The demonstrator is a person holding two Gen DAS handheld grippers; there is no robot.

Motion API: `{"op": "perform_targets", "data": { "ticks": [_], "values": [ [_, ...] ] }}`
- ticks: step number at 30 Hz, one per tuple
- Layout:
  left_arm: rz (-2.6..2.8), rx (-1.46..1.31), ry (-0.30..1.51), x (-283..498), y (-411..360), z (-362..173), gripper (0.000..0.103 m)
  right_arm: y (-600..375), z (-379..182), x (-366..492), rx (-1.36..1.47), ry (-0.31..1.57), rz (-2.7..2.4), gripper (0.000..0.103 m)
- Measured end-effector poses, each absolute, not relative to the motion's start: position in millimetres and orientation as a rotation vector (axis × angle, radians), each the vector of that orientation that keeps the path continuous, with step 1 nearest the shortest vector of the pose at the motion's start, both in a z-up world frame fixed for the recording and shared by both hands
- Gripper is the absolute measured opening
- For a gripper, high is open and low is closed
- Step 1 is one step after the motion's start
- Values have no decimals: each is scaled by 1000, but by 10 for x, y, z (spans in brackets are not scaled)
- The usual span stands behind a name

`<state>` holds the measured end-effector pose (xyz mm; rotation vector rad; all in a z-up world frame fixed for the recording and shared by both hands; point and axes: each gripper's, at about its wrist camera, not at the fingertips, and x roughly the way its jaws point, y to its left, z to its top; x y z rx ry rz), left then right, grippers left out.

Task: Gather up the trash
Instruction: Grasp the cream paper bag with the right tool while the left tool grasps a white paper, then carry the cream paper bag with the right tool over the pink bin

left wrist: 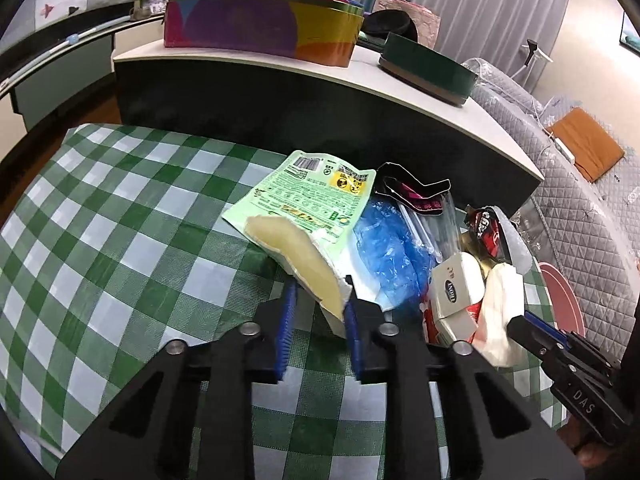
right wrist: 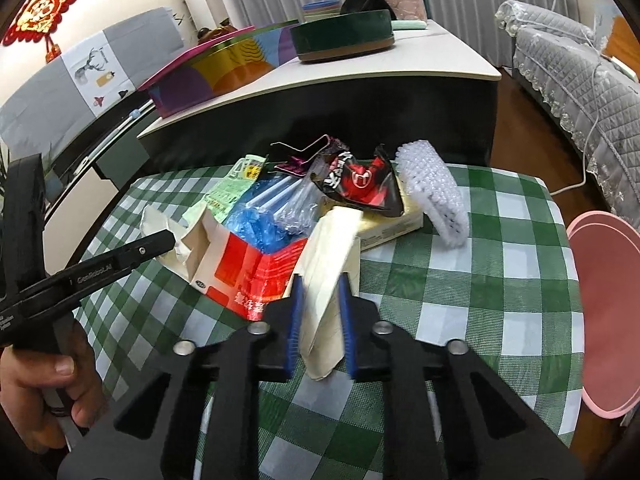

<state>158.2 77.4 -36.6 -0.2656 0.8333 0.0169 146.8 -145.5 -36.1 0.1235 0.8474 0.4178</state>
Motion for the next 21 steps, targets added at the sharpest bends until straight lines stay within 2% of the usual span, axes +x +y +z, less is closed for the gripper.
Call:
{"op": "perform_targets", "data": {
  "ticks": [10, 21],
  "values": [
    [59, -235, 825, 1473, 818, -225, 8, -1415, -195, 1326, 71, 794, 427, 3],
    [41, -199, 775, 1093, 784, 7, 7, -1547, 88, 1046, 57, 714, 389, 1]
  ]
}}
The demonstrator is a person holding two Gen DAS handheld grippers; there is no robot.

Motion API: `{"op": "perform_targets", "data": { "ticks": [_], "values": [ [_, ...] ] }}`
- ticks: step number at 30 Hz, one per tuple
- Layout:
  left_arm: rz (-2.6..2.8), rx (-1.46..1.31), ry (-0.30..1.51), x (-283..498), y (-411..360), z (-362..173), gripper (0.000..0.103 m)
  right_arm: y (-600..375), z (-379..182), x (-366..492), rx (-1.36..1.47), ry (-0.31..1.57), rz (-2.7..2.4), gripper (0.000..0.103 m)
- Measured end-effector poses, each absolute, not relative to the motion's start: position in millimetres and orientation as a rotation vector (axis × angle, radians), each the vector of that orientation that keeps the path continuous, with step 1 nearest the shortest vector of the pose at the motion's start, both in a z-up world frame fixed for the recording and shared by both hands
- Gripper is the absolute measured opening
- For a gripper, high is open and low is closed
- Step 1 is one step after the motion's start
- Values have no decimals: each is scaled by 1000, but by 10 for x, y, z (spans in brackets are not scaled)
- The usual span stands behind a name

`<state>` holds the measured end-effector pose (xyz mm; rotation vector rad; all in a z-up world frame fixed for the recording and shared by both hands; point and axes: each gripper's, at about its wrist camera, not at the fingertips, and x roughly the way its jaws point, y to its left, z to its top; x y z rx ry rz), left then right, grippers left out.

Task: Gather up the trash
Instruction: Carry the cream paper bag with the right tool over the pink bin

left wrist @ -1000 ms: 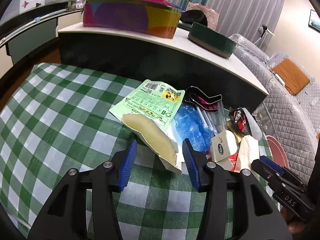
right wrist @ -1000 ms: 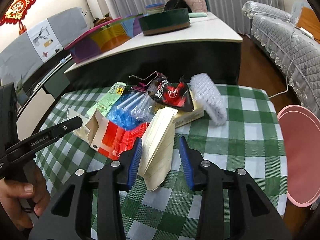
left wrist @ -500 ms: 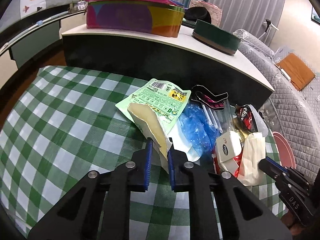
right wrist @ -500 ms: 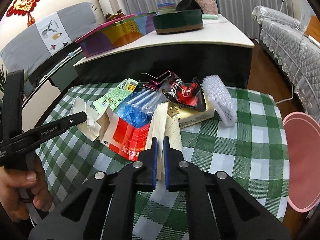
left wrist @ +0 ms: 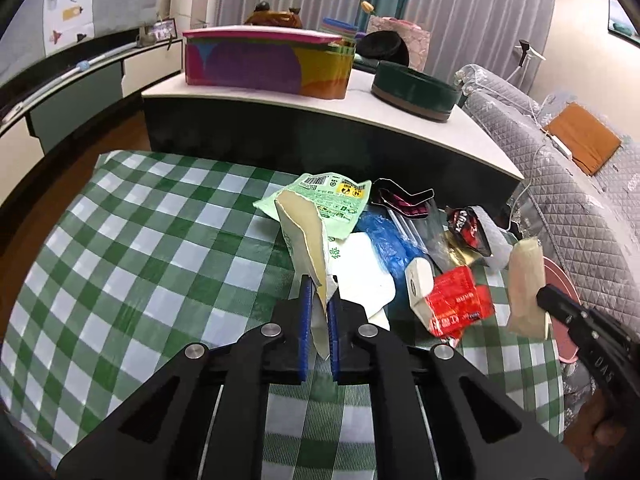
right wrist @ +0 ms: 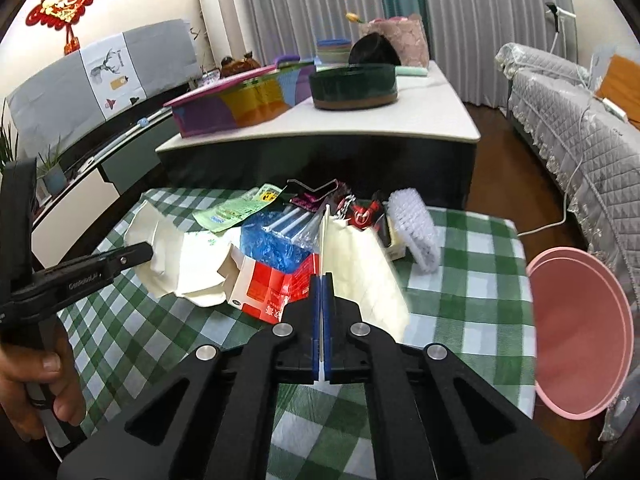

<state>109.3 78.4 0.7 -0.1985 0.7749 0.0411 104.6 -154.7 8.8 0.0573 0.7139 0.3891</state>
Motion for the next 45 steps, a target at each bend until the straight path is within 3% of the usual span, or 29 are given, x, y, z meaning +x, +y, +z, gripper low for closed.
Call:
{"op": "perform_targets", "data": {
  "ticks": [25, 45],
  "values": [
    [41, -140, 626, 624, 476, 417, 7, -2270, 448, 664, 101, 611, 257, 1],
    [-181, -106, 654, 901, -456, 513, 7, -3409, 753, 771, 170, 564, 35, 1]
  ]
}}
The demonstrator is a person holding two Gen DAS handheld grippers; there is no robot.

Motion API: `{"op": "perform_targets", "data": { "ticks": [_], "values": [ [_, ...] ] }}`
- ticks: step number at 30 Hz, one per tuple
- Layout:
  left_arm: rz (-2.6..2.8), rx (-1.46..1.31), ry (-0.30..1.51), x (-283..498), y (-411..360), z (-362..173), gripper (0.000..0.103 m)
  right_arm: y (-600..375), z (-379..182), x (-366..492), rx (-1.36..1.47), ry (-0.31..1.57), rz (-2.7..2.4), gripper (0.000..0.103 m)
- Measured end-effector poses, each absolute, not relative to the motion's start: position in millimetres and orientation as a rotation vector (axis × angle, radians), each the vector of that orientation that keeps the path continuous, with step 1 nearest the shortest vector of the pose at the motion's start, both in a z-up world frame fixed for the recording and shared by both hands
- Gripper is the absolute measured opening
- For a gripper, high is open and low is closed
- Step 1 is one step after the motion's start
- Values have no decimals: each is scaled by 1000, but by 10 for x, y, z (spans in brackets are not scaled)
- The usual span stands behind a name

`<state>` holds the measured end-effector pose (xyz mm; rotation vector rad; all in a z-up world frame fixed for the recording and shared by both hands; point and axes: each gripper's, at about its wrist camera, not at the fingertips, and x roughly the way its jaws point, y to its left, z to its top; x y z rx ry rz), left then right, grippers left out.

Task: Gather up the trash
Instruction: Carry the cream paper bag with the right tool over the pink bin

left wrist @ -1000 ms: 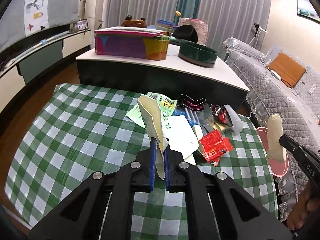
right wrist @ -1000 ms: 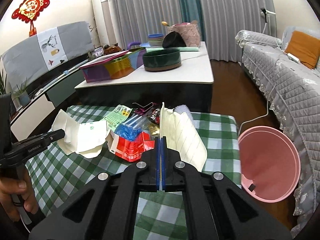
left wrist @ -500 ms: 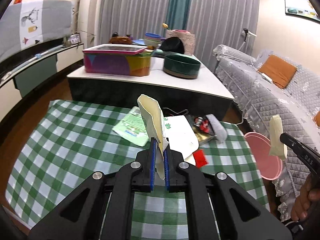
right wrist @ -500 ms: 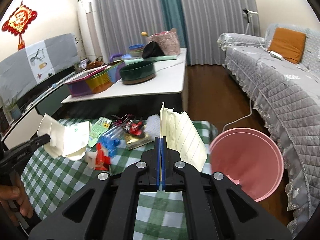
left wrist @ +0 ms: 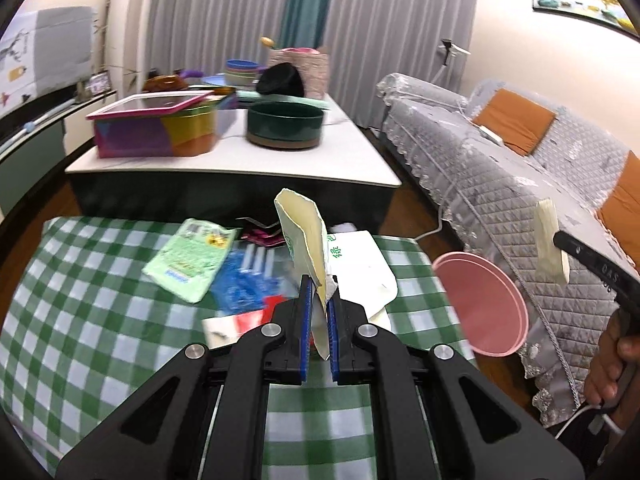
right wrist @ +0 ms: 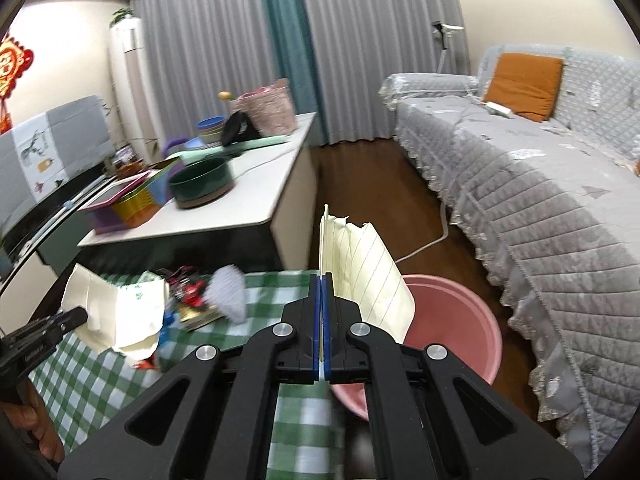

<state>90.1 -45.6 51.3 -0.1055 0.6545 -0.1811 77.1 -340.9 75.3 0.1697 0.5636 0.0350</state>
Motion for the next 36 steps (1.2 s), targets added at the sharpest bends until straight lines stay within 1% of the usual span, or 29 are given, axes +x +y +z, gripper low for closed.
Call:
{"op": "perform_targets", "data": {
  "ticks": [11, 20, 36],
  "values": [
    [-311, -66, 659, 1164, -1211, 519, 7, -3983, 802, 832, 168, 563, -77, 1],
    [-408, -46, 681, 1407, -1797, 428, 7, -4144, 632, 921, 165, 595, -97, 1],
    [-512, 1, 745, 1719, -2395, 156, 7, -4222, 449, 1085, 169, 642, -111, 1]
  ]
}}
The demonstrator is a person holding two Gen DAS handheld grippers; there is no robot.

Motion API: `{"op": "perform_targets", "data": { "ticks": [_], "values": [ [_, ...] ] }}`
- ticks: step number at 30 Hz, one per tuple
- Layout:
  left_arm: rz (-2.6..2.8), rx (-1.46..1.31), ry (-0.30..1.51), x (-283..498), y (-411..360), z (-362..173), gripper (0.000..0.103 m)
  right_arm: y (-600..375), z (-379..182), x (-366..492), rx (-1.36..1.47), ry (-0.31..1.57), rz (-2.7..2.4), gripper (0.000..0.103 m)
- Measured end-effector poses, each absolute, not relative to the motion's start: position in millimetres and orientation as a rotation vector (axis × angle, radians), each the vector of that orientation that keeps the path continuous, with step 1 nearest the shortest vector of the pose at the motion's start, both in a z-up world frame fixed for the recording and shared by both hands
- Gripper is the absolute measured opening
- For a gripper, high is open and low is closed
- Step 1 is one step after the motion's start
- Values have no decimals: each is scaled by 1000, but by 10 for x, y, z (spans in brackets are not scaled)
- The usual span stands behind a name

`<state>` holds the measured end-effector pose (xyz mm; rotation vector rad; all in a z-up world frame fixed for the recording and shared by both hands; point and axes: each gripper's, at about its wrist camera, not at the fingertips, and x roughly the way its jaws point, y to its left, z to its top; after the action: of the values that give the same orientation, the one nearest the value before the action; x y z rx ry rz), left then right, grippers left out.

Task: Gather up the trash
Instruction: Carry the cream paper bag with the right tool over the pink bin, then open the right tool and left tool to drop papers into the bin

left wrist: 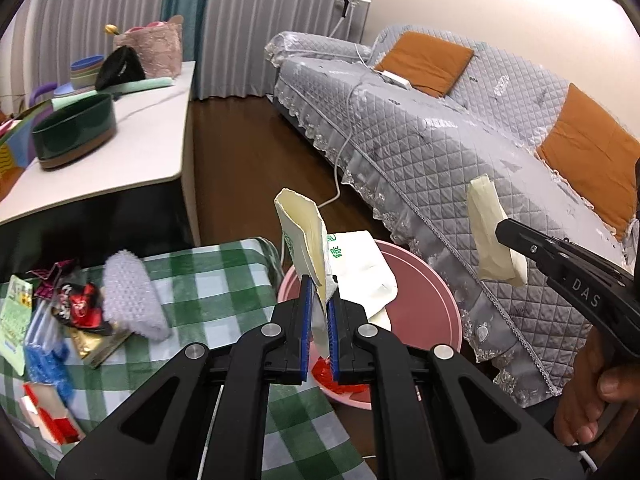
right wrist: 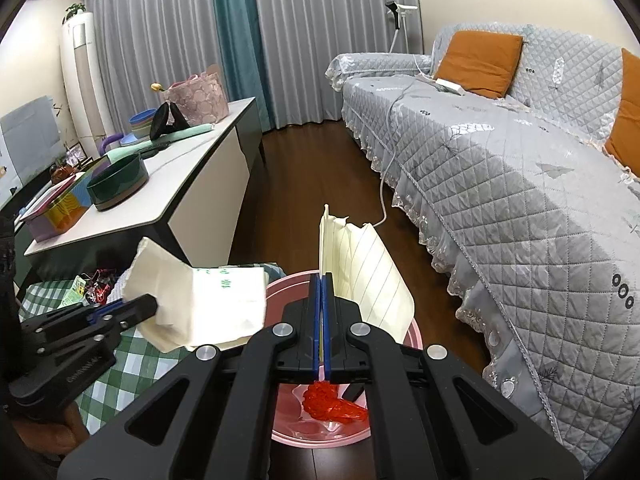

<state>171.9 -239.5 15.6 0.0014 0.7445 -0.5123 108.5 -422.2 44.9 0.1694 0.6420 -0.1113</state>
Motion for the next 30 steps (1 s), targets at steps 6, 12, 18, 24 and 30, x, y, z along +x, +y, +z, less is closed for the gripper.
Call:
{"op": "perform_targets", "data": {
  "ticks": [6, 12, 18, 24, 30],
  "values": [
    [-525, 12, 766, 1775, -2496, 84, 7, -4226, 414, 1106, 176, 652, -108, 1],
    [-534, 15, 792, 1844, -2556, 39, 8, -4226, 375, 1139, 177, 670, -108, 5],
    [-506, -50, 840, 1937, -2483, -36, 35, -4282, 356, 1157, 197, 679, -143, 46],
    [-496, -49, 831, 1836, -2351, 12, 35, -4245, 374, 1168, 206, 677, -143, 46],
    [-471, -57, 791, 1640, -2045, 196, 35, -4070, 463, 1157, 200, 646, -114, 46]
  ]
}}
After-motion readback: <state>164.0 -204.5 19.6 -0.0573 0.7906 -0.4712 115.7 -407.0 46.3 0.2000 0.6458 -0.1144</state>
